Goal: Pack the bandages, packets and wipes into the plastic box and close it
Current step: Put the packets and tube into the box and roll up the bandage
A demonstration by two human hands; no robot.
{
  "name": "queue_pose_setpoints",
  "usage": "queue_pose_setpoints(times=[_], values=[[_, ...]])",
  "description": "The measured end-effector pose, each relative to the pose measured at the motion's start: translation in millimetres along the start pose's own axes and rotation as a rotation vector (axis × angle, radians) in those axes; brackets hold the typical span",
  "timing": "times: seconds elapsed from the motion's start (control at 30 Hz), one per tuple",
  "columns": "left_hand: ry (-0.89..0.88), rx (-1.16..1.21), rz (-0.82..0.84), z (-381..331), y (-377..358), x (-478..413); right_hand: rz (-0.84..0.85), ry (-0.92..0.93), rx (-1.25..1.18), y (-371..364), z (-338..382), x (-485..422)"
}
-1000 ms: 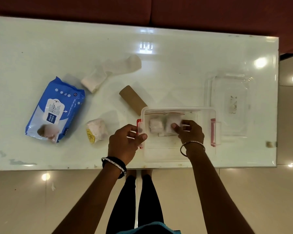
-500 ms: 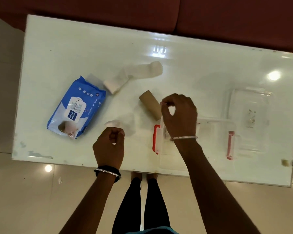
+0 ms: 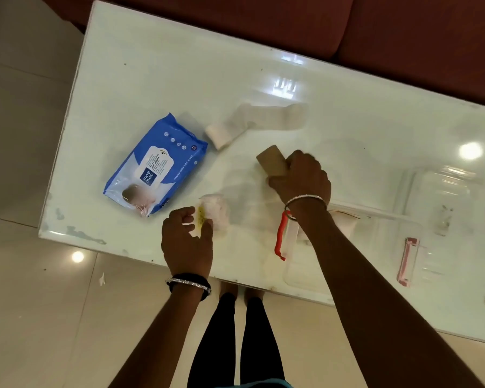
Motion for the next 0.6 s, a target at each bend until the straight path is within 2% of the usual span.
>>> queue_pose_setpoints(times=[0.13, 0.2, 0.3, 0.47, 0.6], values=[[0.083, -0.032, 0.128, 8, -9, -14, -0.166, 0.095, -0.526, 23, -3, 16], [0.098, -0.038, 0.174, 8, -15, -20, -0.225, 0.052, -0.754, 37, -11, 29], [0.102, -0.061, 0.209, 7, -23, -26, -0.262, -0.032, -0.969, 54, -35, 51], [0.060, -0.129, 0.219, 5, -34, -25, -0.235, -0.270, -1.189, 65, -105, 88], [0.029, -0.162, 0.220, 0, -37, -22, -0.214, -0.401, -1.119, 70, -164, 113]])
Point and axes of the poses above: each hand's wrist, its own x-axis away from the middle knuckle, its own y-axis out of the back of the hand, z = x × y, the point moved 1 cm from there along -x, towards the middle knuckle, and after that the axes turned 5 degrees about -y, right-handed, at the moved point
